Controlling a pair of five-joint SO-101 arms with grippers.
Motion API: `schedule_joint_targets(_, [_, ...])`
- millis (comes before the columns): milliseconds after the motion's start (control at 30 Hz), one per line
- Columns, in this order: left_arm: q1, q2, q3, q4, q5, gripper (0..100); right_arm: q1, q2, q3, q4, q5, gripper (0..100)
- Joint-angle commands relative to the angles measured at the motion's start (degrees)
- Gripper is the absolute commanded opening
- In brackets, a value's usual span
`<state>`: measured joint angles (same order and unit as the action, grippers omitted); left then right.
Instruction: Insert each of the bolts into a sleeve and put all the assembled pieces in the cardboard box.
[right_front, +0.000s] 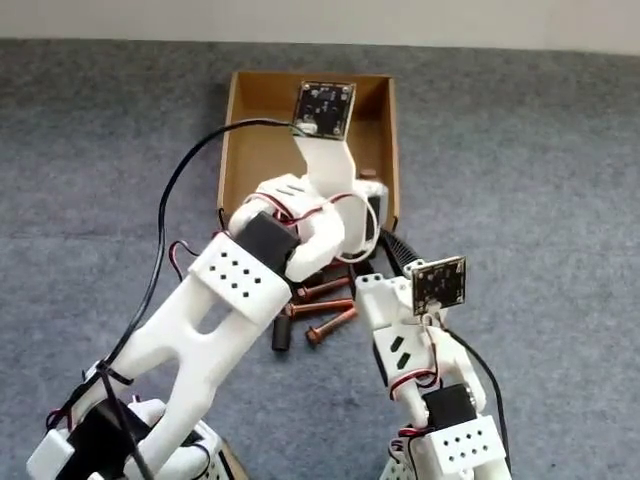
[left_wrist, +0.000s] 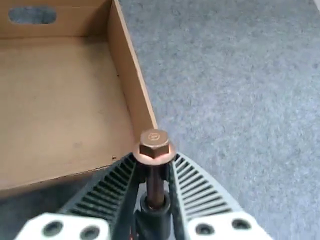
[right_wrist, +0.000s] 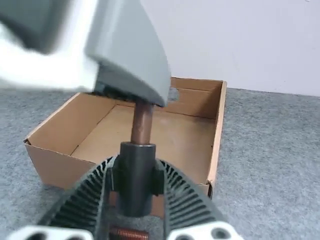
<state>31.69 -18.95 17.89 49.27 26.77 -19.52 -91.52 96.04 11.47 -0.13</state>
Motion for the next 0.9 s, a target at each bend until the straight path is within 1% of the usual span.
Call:
schedule_joint_targets(0, [0.3,-0.1,-2.4,3.3,0.0,1,0.8,-0.7,1.3,-1.5,-0.5,0.9])
schedule_joint_targets(233, [0.5,-0.1,-2.4,8.0,0.1,1,0.8,-0.7,1.3,-1.5,-0.5,0.9])
schedule_joint_targets(367, [0.3,-0.1,-2.4,8.4,-0.1,2,0.8,-0.7,1.3,-1.5,-0.5,0.9])
schedule_joint_targets(400, [0.4,-0.1,-2.4,9.1,-0.2,4,0.8,-0.7,1.3,-1.5,-0.5,0.9])
schedule_joint_targets(433, [0.5,-0.1,-2.5,10.1,-0.2,8,0.8,-0.7,1.3,-1.5,-0.5,0.9])
schedule_joint_targets(567, [0.1,-0.1,-2.6,11.1,0.1,32,0.8,-0.7,1.3,-1.5,-0.5,0.9])
schedule_joint_targets(600, [0.0,-0.1,-2.6,11.1,0.1,36,0.8,-0.7,1.3,-1.5,-0.5,0.9])
schedule_joint_targets(633, [0.0,-0.2,-2.6,11.2,0.1,38,0.8,-0.7,1.3,-1.5,-0.5,0.9])
schedule_joint_targets(733, [-0.4,-0.4,-3.0,11.2,0.1,36,0.8,-0.7,1.4,-1.5,-0.5,0.9])
schedule_joint_targets(867, [-5.1,-5.8,-2.9,11.0,0.1,28,0.8,-0.7,1.4,-1.3,-0.5,0.9])
